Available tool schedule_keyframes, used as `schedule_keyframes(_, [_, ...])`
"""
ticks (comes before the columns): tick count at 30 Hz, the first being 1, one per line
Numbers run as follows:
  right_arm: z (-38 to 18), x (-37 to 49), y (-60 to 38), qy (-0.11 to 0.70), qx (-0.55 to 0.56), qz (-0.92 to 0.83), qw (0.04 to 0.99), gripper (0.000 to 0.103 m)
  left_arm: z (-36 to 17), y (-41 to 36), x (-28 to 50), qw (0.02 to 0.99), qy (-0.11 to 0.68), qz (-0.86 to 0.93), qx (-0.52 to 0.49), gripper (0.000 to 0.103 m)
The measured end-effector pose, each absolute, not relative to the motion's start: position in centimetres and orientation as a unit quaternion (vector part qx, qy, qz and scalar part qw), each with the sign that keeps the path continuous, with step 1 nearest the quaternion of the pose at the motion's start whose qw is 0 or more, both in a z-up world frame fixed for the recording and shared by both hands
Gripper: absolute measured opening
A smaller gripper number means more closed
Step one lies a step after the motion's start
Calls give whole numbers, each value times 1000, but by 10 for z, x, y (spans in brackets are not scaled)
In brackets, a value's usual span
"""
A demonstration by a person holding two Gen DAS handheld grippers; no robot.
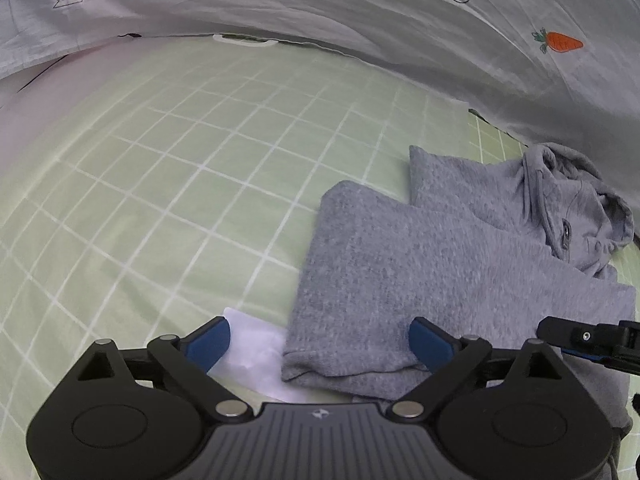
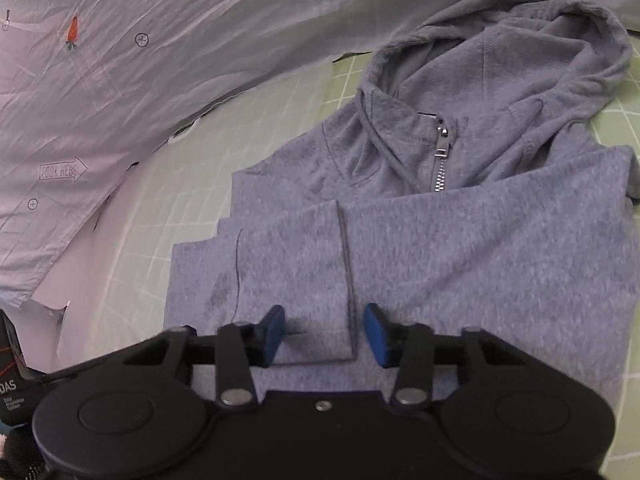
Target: Fold clothes
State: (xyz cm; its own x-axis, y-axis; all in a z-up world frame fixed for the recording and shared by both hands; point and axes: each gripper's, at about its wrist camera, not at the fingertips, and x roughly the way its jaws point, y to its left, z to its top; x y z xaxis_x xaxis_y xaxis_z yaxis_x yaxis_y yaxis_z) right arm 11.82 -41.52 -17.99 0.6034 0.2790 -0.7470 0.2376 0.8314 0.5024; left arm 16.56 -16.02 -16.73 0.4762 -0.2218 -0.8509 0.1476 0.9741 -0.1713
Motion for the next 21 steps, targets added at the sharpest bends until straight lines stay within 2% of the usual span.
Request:
schedule_keyframes(2, [-182,119,-413,448,287,14,847,18,-168,-161,166,858,501,-107,-37,98])
schedule_keyframes(5, [-181,117,-414,441,288,15,850,8,-168,-162,167,857,503,-106,-38,98])
schedule_keyframes(12, [-154,98,-417,386,304,18,871,6,-159,-160,172,856,504,-99,-62,98])
schedule_keyframes(21, [-124,41,-463,351,284,-67,890,6,-136,-195,163,869,473,-143,0,98])
